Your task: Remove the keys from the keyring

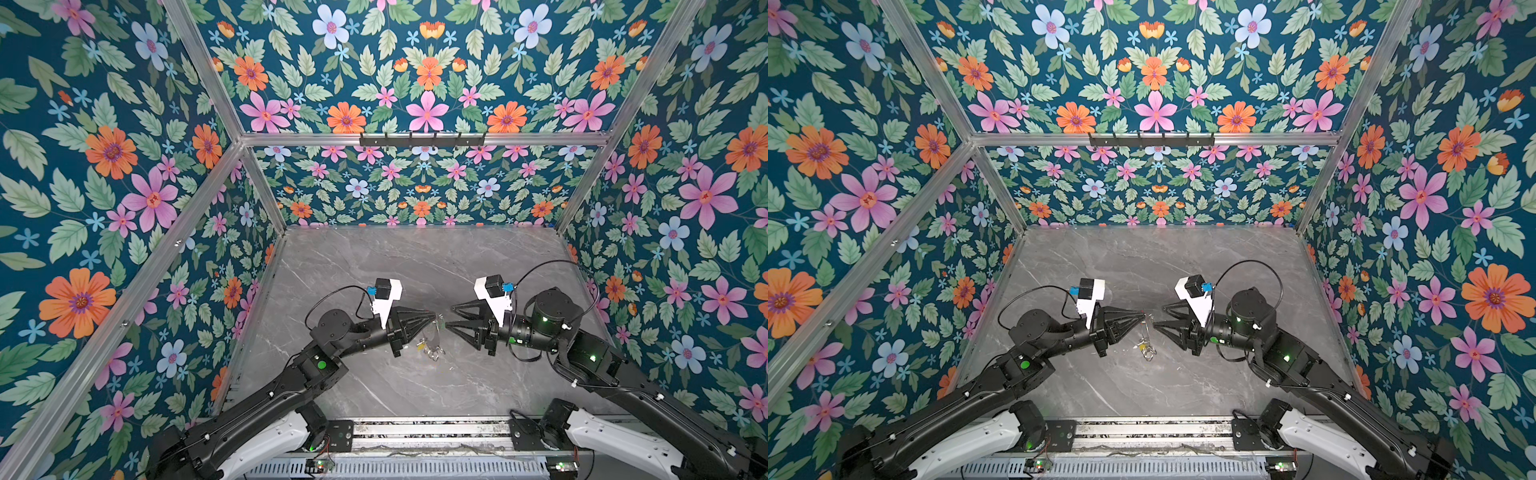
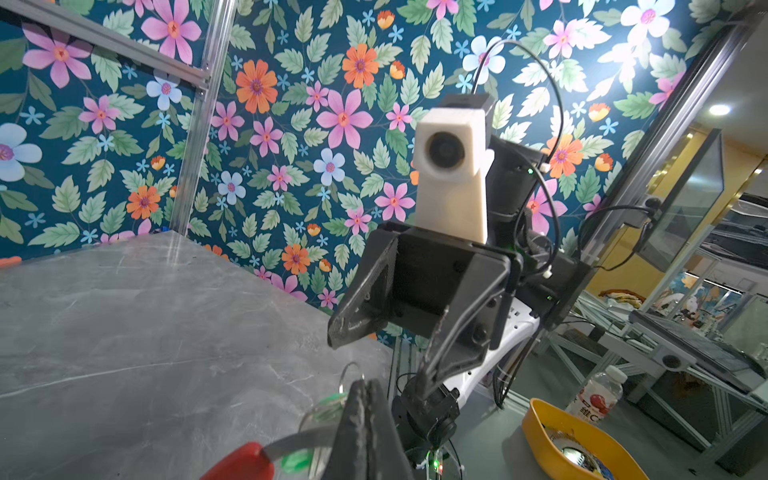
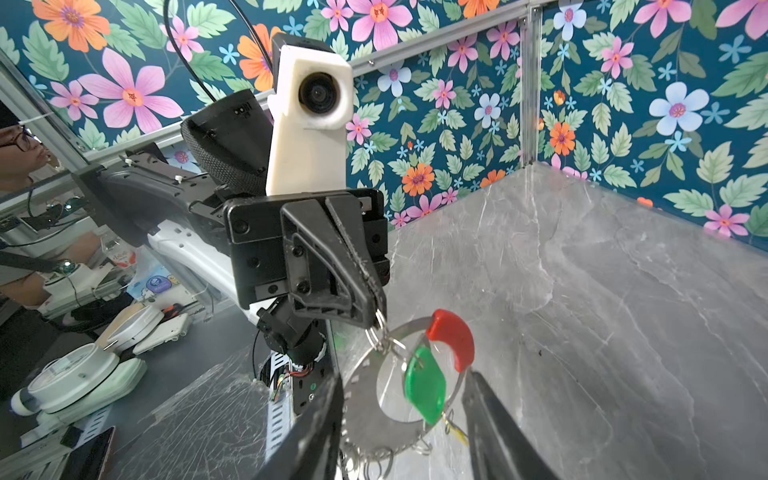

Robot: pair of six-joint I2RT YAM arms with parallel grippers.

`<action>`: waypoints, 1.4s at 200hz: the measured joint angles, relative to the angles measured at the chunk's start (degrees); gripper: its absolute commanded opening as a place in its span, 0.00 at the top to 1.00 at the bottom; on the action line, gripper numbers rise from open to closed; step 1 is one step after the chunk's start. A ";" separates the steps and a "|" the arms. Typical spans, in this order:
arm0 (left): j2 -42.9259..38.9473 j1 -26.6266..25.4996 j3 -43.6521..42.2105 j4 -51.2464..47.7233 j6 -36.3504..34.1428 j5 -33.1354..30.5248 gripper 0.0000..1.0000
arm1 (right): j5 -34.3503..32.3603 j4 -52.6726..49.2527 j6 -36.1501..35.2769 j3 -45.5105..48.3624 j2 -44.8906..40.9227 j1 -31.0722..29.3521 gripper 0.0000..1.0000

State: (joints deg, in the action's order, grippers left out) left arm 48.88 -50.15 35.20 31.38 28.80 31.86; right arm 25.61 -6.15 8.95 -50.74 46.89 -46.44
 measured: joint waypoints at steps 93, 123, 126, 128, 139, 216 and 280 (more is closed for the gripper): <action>1.11 -0.07 -0.04 4.44 2.60 1.14 1.00 | 1.79 4.81 1.31 2.25 2.71 -0.37 0.57; 1.36 -0.04 -0.07 5.38 2.97 1.46 1.00 | 1.16 4.83 1.29 2.03 3.37 -0.37 0.67; 1.40 -0.04 -0.07 5.44 3.02 1.55 1.00 | 1.16 4.83 1.27 2.03 3.43 -0.39 0.69; 1.42 -0.04 -0.07 5.44 3.13 1.57 1.00 | 1.16 4.81 1.27 2.03 3.50 -0.39 0.70; 1.42 -0.04 -0.11 5.46 3.82 1.60 1.00 | 1.14 4.79 1.25 2.03 3.72 -0.39 0.73; 0.72 -0.04 -1.03 6.47 4.22 -0.07 1.00 | 0.57 4.33 0.07 1.97 3.82 -0.94 1.00; -0.04 -0.04 -1.22 6.71 5.29 -0.46 1.00 | -0.46 2.82 -1.88 1.92 3.28 -2.45 1.00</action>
State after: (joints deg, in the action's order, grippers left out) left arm 48.84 -50.19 33.98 38.09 34.09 31.40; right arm 25.15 -3.33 7.07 -48.82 50.17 -48.88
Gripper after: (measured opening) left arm 0.050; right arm 0.051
